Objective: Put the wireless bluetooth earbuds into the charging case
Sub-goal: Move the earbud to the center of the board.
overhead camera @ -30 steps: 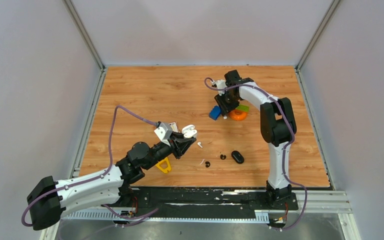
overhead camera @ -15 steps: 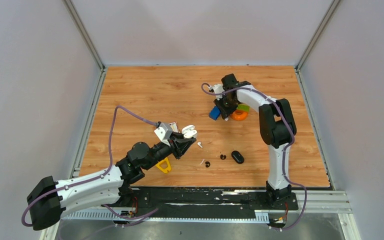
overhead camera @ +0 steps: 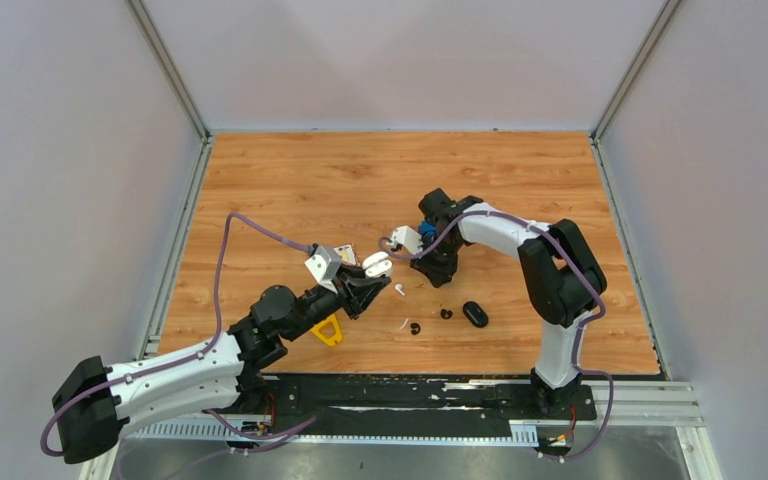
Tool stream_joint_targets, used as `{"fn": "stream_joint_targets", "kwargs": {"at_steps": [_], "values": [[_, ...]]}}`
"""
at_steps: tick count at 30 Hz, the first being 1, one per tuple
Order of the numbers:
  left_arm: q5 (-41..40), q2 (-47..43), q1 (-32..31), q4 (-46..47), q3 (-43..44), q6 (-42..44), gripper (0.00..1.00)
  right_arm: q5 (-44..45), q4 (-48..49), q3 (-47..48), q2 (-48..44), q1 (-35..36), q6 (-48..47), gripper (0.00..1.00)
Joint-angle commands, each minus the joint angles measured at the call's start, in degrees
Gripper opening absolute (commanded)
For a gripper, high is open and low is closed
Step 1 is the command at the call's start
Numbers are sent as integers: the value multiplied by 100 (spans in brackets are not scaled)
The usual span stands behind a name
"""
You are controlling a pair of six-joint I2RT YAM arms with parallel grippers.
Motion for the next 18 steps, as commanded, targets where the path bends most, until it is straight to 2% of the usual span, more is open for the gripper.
{"fn": "stream_joint_targets", "kwargs": {"at_steps": [1, 6, 9, 12, 18], "values": [[108, -83, -7, 41, 64, -26, 0, -158, -113, -169, -209, 148, -1005, 28], [235, -144, -7, -104, 122, 78, 0, -660, -258, 97, -408, -65, -772, 35], [242, -176, -8, -159, 121, 127, 0, -1207, -490, 356, -621, -246, -570, 36], [271, -174, -13, -144, 105, 154, 0, -1328, -513, 422, -783, -376, -420, 37], [352, -40, -4, -57, 126, 153, 0, -2220, -1026, 956, -522, -756, 164, 37]]}}
